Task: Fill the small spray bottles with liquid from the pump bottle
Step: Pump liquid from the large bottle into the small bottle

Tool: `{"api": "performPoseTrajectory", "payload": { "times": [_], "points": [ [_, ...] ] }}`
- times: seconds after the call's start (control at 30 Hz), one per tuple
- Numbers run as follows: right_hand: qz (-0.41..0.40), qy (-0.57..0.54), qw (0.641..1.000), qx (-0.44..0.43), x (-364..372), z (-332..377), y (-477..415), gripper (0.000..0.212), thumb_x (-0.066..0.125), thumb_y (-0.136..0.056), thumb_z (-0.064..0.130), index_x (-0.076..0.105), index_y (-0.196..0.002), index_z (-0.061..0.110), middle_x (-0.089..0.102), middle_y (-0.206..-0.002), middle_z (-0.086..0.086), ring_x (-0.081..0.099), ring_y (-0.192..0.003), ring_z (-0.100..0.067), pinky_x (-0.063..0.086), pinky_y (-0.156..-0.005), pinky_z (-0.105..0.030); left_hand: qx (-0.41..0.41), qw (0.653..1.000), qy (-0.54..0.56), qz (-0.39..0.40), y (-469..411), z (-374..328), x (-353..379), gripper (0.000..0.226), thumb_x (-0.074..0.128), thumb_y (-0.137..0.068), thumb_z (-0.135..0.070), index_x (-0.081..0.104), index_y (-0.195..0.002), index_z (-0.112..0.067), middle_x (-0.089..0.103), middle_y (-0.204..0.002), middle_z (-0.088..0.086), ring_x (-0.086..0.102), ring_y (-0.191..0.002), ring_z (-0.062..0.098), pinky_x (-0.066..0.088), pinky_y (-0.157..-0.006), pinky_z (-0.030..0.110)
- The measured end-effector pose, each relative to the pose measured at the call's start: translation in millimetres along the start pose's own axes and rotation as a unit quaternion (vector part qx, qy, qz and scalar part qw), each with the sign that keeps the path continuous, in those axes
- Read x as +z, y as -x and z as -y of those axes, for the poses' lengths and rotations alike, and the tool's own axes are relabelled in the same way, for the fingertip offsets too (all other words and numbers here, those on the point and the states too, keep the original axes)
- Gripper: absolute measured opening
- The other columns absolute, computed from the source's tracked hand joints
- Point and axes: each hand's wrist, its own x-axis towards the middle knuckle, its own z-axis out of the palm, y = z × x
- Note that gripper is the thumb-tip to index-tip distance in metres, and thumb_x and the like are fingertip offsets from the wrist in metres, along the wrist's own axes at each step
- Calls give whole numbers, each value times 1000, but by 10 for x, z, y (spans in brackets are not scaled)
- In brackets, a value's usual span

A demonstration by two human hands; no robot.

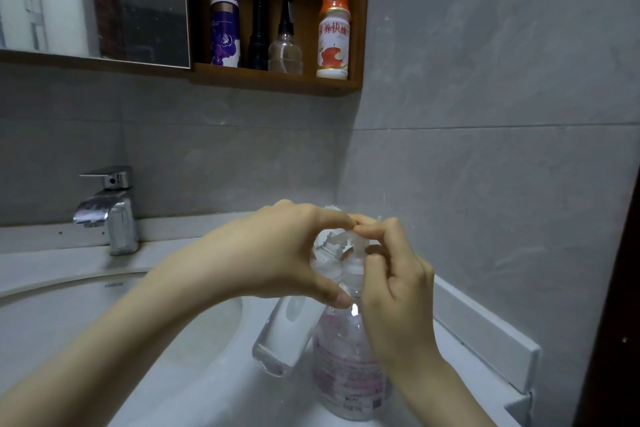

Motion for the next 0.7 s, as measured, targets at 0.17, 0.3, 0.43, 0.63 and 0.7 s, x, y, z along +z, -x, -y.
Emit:
{"api": "performPoseTrajectory", "payload": {
  "times": [0.17, 0.3, 0.43, 0.63, 0.7],
  "points": [
    [-6, 42, 999, -7, 11, -34, 29, 29, 29, -80, 20, 40, -84, 47, 61, -99, 10, 49, -52, 2, 28, -50, -2, -11, 1000, -1, 5, 10, 29, 53, 75, 78, -66, -51, 38, -129, -59, 28, -59, -62, 44, -65, -12, 37, -62, 10],
    [-8, 12, 1000, 13, 19, -42, 78, 26, 29, -80, 24, 49, -88, 39, 61, -76, 26, 51, -55, 9, 30, -53, 1, 9, 1000, 13, 0, 8, 22, 60, 73, 79, -68, -45, 40, -128, -58, 27, -60, -64, 42, -69, -26, 34, -57, 3],
    [-4, -15, 999, 33, 9, -32, 82, 34, 28, -75, 22, 48, -89, 46, 60, -79, 30, 53, -61, 12, 33, -57, 2, 12, 999, 29, -4, 16, 16, 39, 78, 80, -66, -45, 35, -128, -61, 31, -65, -63, 43, -74, -25, 37, -66, 4],
    [17, -31, 999, 41, 8, 44, 7, 27, 29, -78, 31, 48, -88, 48, 62, -100, 25, 54, -57, 4, 33, -52, -3, -5, 1000, 25, -8, 6, 68, -2, 78, 80, -65, -47, 35, -126, -61, 34, -72, -62, 47, -81, -17, 37, -65, 5],
    [18, -23, 999, 36, 7, 34, 7, 28, 28, -78, 29, 48, -89, 46, 60, -105, 27, 54, -57, 2, 33, -53, -3, -21, 999, 25, -10, -18, 117, 5, 71, 81, -62, -49, 42, -121, -54, 45, -71, -53, 47, -78, -19, 39, -61, 6]
  ]
}}
